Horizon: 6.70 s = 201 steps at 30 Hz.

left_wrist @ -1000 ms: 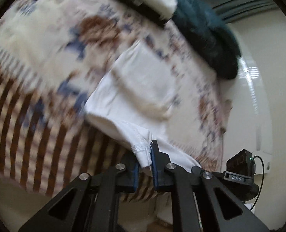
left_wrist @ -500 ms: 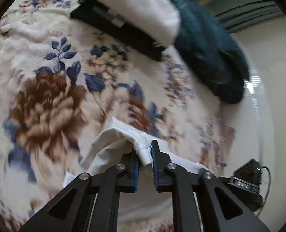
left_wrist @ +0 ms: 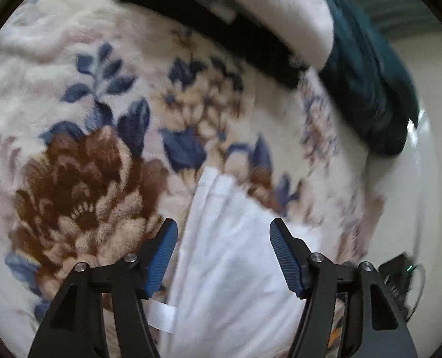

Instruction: Fold small clothes

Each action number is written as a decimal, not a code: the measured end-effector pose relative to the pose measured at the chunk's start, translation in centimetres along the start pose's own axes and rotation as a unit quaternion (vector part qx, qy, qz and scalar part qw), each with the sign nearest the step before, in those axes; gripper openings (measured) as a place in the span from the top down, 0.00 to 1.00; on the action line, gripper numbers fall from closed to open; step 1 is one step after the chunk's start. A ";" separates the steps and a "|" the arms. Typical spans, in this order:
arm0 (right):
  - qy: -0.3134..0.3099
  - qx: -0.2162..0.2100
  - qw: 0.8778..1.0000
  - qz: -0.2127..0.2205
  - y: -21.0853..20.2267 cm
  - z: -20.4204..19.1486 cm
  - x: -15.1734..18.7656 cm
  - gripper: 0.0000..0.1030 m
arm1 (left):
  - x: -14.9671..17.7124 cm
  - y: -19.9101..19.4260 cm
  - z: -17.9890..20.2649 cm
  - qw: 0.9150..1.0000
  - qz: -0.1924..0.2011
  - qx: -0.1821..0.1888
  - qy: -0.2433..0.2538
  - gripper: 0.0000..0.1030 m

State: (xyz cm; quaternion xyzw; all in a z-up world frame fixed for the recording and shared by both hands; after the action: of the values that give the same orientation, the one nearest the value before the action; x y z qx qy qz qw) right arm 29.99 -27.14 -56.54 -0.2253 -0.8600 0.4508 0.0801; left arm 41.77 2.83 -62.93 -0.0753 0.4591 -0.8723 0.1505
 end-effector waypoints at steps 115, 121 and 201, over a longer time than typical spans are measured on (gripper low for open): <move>-0.328 0.280 0.874 0.223 -17.8 -37.2 -13.7 0.01 | -14.8 -29.5 18.0 0.914 0.310 -0.198 0.170 0.02; -0.334 0.264 0.869 0.251 -26.9 -39.2 -8.1 0.01 | -9.3 -35.5 20.4 0.905 0.334 -0.187 0.185 0.02; -0.408 0.199 0.831 0.322 -51.3 -42.5 10.4 0.00 | 10.5 -48.7 24.5 0.870 0.422 -0.190 0.172 0.00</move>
State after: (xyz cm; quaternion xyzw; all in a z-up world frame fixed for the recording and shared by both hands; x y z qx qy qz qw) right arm 19.11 -16.17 9.15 -0.2637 -0.5851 0.6635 -0.3845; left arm 29.08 6.30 -9.02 0.2496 0.6225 -0.6207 0.4061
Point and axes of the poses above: each gripper's, at about its wrist camera, not at the fingertips, and y roughly the way its jaws point, z to its right, x to its underside, the point moved 10 cm from there along y, roughly the way its jaws point, and after that the axes turned 8 degrees about -y, right-handed, at the moved point
